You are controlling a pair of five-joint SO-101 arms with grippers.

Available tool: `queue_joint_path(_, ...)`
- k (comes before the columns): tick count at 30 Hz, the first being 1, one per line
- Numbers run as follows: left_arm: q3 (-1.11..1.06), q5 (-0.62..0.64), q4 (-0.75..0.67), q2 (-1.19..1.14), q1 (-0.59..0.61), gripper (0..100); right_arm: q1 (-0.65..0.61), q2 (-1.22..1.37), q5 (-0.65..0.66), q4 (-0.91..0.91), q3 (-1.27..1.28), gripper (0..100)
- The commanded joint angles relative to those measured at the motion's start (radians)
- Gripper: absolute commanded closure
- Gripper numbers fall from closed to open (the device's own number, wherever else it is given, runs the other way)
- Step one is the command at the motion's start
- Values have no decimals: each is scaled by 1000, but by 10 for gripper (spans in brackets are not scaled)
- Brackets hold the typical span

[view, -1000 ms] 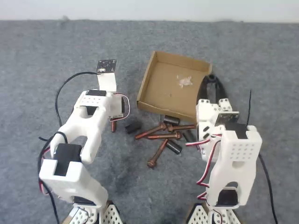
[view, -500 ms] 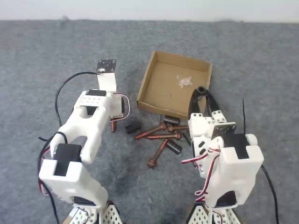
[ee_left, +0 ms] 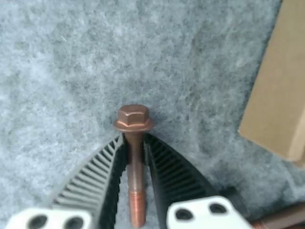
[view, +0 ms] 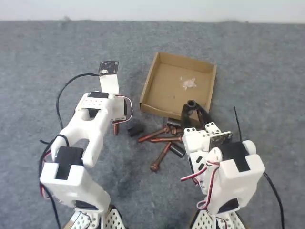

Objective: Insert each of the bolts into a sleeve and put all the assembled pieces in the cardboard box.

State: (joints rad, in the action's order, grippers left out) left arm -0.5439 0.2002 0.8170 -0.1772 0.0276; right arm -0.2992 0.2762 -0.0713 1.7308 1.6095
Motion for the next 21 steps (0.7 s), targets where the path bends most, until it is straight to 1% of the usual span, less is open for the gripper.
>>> queue_joint_path(1, 38, -8, -2, 38, 5, 988, -41, -45, -8, 25, 29, 993)
queue_joint_path(6, 38, -8, -2, 38, 5, 988, -193, -45, 0, 25, 31, 993)
queue_joint_path(8, 38, -8, -2, 38, 5, 988, -232, -45, 0, 21, 31, 993)
queue_joint_path(14, 38, -8, -2, 38, 5, 988, -252, -45, -12, -39, 31, 993)
queue_joint_path(18, 38, -8, -2, 38, 3, 988, -252, -45, -84, -39, 31, 993)
queue_joint_path(21, 39, -5, -2, 40, 3, 987, -254, -45, -87, -44, 29, 993)
